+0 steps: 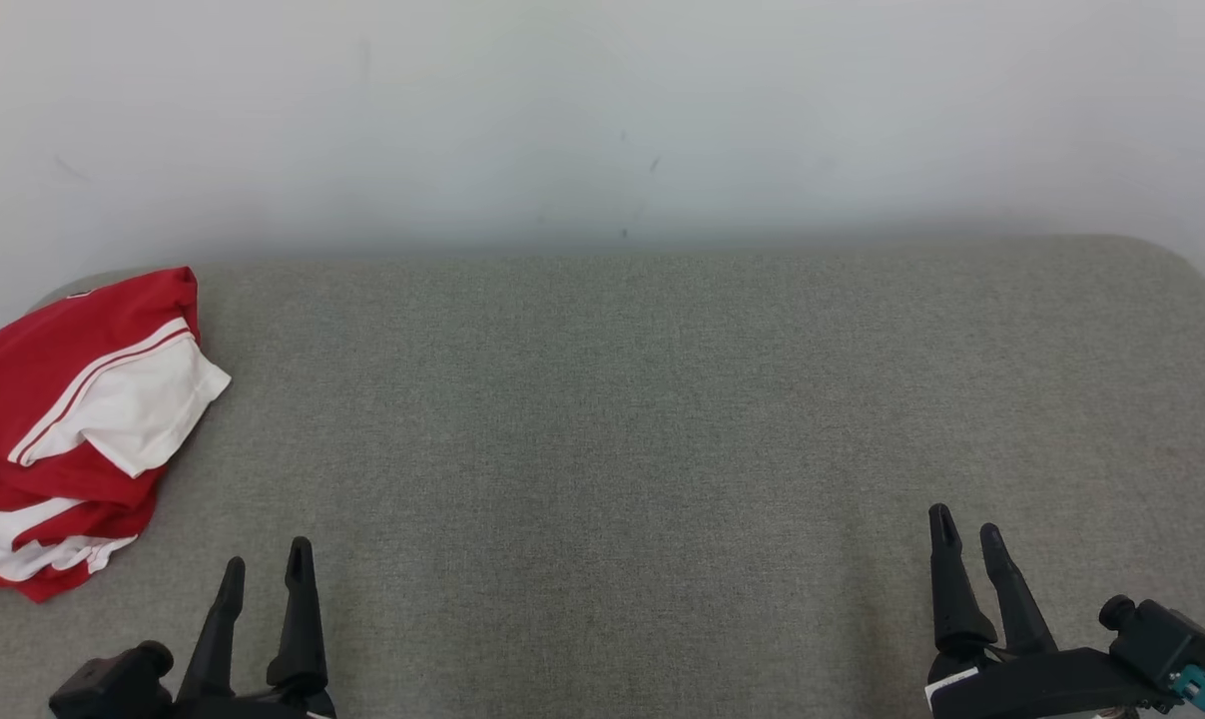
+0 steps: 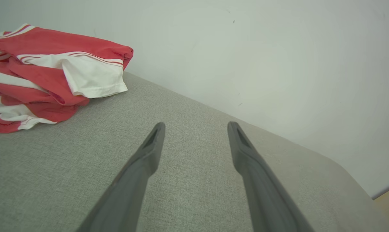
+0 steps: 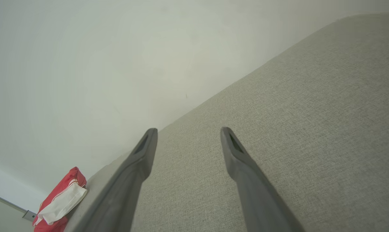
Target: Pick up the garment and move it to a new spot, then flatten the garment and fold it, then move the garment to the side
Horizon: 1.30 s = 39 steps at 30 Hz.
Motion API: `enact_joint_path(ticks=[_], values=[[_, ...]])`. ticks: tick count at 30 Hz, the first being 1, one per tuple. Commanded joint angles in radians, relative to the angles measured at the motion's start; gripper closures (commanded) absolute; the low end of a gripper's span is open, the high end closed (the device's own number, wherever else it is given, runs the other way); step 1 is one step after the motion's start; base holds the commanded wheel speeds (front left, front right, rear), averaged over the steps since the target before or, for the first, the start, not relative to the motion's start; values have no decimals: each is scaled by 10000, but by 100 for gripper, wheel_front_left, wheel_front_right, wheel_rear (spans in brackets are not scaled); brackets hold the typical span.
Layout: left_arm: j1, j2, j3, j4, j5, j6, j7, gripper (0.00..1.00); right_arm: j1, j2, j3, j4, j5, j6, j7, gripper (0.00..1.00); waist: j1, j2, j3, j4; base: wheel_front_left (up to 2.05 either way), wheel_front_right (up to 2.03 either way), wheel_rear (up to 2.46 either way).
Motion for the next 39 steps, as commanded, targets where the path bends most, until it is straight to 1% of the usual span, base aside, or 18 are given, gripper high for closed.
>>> enact_joint_path(ticks=[1,22,39], values=[[31,71,-19,-140,305,13,-112,0,11,-40,32,-137,-288,-9,-90,0,-1,0,4,3,0,0,0],[197,121,111,-337,2477,13,-645,0,113,-45,144,-195,-2355,-12,-620,0,-1,0,16,-43,0,0,0],[344,122,323,-79,3590,29,-970,0,178,-46,63,-210,-3669,-15,-946,0,-1,0,3,-50,0,0,0]])
